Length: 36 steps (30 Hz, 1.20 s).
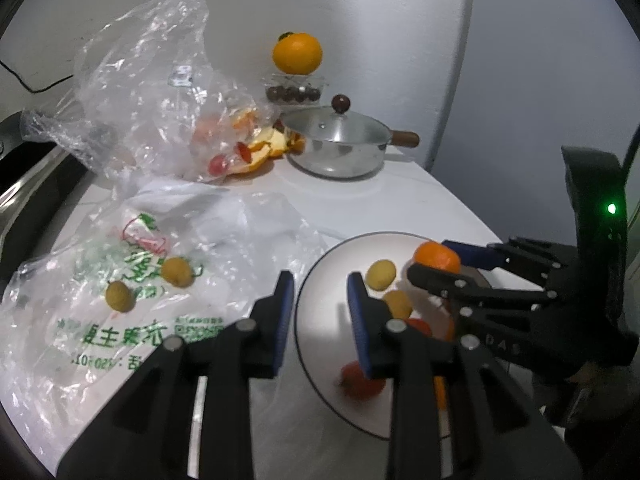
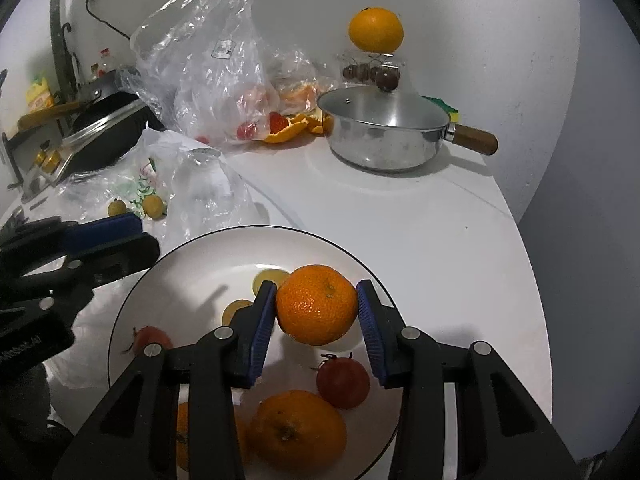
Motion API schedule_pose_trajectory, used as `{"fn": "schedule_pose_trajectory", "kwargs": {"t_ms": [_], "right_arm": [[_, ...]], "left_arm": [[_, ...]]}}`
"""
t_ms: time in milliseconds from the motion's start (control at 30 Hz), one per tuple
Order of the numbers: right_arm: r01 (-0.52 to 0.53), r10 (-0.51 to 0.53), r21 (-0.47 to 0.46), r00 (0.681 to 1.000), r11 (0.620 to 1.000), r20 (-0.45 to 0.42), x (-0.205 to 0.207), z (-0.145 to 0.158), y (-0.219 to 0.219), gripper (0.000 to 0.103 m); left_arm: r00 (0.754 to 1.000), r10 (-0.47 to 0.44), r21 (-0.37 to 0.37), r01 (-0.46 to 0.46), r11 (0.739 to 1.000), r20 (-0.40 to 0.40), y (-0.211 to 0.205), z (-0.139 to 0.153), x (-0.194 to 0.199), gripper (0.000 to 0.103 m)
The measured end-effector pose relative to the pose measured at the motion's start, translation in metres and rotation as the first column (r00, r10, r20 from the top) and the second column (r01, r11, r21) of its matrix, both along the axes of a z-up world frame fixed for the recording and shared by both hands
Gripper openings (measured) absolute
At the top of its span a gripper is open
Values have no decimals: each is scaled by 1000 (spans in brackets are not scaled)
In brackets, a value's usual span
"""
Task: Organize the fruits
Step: 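Lower the yellow fruit and orange onto the plate and open both grippers, then move both grippers back over the small yellow fruits on the bag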
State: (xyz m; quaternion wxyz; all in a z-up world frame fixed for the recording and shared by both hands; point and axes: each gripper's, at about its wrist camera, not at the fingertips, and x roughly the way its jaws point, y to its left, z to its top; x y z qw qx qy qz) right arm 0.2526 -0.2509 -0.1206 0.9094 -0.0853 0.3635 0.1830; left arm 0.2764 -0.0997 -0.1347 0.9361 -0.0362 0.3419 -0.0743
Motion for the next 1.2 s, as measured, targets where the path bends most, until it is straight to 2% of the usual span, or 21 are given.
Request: {"fn": "schedule_pose_trajectory", "kwargs": {"t_ms": [267,400,467,500,533,600,933,1033,1200], "right_arm": [[13,-13,-13,1000,1000,10,-2,1,4,44],[27,-27,-15,999,1000,20,-7,5,6,51],[29,-29,-16,999,999,30,-10,9,7,51],[29,-29,-16,999,999,34,-12,11,8,51],[28,-27,-15,999,999,38,-13,13,9,51],[26,-25,-17,999,1000,46,-17,16,12,51],[-4,5,-8,997,1000,83,-33,31,34,51],[-13,13,-3,993,1000,116,-38,35,39,62],[-16,23,-40,983,999,185,-48,41,52,63]], "left_arm": [[1000,21,-1,-21,1000,12,9,8,-14,29],[999,35,-8,-35,999,26,15,13,-23,31],[999,40,-17,-40,999,36,18,16,-26,46],[998,48,-32,-46,998,46,22,18,-30,66],[997,56,-42,-54,998,52,24,20,-33,71],[996,68,-61,-65,996,63,30,24,-38,71],[987,131,-27,-129,991,96,51,30,-59,71],[981,149,3,-150,989,128,57,32,-68,71],[973,175,2,-178,984,149,73,33,-81,71]]}}
